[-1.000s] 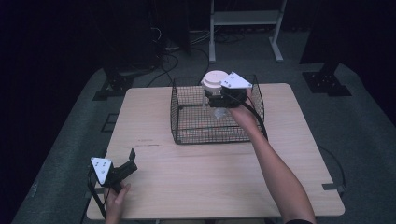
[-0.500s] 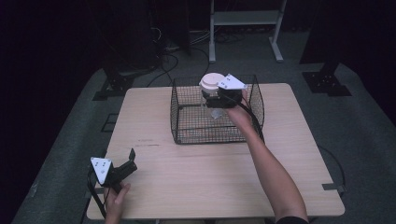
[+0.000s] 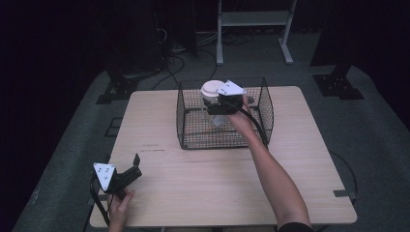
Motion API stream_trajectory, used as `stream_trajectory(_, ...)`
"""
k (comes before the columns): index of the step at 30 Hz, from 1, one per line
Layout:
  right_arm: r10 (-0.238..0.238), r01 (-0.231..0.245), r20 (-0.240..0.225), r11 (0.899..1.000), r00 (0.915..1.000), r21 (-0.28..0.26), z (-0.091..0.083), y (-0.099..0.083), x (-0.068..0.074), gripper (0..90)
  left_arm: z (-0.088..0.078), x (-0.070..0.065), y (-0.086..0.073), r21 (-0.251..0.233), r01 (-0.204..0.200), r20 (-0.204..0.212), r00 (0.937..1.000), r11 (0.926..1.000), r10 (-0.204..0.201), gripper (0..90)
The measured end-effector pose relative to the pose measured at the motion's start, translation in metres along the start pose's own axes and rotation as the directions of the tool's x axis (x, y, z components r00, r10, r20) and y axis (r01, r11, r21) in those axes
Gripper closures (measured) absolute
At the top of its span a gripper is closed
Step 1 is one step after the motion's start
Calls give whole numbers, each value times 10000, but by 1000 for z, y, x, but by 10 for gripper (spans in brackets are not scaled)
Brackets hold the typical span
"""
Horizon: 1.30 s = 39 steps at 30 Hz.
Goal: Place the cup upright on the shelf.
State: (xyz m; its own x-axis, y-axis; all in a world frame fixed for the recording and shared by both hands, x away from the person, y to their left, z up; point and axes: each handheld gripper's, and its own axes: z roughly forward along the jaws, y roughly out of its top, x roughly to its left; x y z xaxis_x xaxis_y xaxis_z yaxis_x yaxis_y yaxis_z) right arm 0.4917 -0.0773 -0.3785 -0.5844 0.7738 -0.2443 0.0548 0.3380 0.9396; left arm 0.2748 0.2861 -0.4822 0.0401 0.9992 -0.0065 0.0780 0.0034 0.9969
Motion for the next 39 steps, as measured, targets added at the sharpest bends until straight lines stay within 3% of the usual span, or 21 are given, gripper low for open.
stream_trajectory(9,158,-149,-364,9996,9992,238,8,-5,4,46,0,0,0,-5,9,-9,10000,10000,-9,0)
stream_trajectory(14,-168,183,-353,9989,9992,434,11,-8,6,46,0,0,0,-18,5,0,10000,10000,-5,0)
stream_trajectory(18,-115,145,-486,9981,9988,605,13,-13,5,46,0,0,0,-19,24,-3,10000,10000,-24,0)
stream_trajectory(39,-190,219,-335,9958,9993,893,6,-12,-1,28,0,-2,0,7,-133,2,9999,9999,133,0)
